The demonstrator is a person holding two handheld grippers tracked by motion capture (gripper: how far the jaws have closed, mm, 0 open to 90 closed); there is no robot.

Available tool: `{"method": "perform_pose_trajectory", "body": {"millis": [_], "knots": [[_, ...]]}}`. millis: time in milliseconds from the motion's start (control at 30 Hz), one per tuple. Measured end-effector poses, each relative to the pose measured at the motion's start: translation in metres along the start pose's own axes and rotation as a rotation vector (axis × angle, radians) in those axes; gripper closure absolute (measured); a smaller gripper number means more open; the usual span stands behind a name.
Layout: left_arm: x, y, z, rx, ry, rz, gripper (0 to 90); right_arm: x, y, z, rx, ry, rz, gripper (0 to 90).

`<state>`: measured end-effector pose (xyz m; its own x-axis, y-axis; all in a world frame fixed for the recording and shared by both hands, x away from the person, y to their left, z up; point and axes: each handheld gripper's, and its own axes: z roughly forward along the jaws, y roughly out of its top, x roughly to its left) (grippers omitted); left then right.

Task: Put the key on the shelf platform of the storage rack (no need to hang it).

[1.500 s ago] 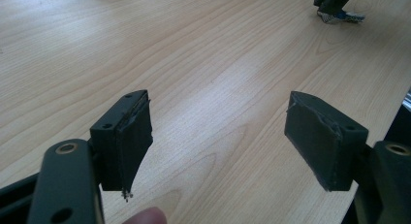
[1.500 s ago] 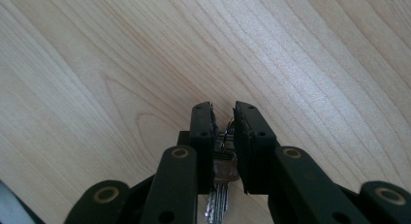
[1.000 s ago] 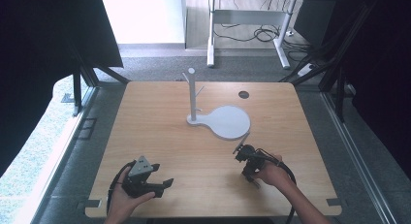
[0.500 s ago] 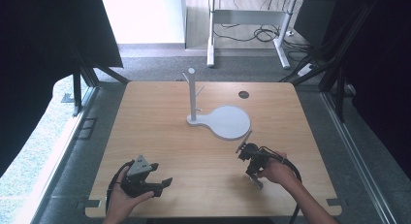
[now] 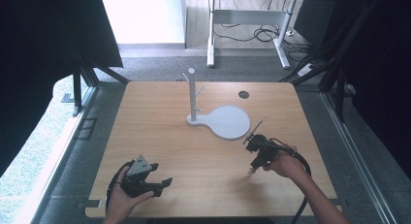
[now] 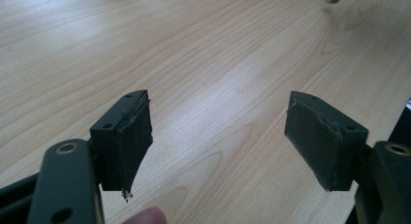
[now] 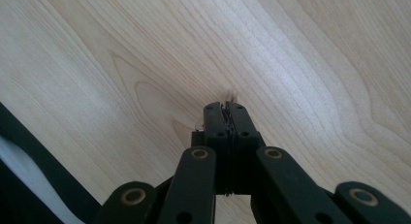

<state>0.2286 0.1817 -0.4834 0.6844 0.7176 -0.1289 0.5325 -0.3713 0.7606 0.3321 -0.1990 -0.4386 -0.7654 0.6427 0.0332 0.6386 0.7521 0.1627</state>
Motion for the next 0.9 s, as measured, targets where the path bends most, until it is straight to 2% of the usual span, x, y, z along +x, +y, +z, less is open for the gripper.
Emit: {"method": "perform_pose_trajectory", "body": {"millis": [900], "knots": [[0.000,0.000,0.001,0.002,0.003,-0.001,25.6,-0.010,0.009,-0.016,-0.036,-0.023,0.006,89.2]]}}
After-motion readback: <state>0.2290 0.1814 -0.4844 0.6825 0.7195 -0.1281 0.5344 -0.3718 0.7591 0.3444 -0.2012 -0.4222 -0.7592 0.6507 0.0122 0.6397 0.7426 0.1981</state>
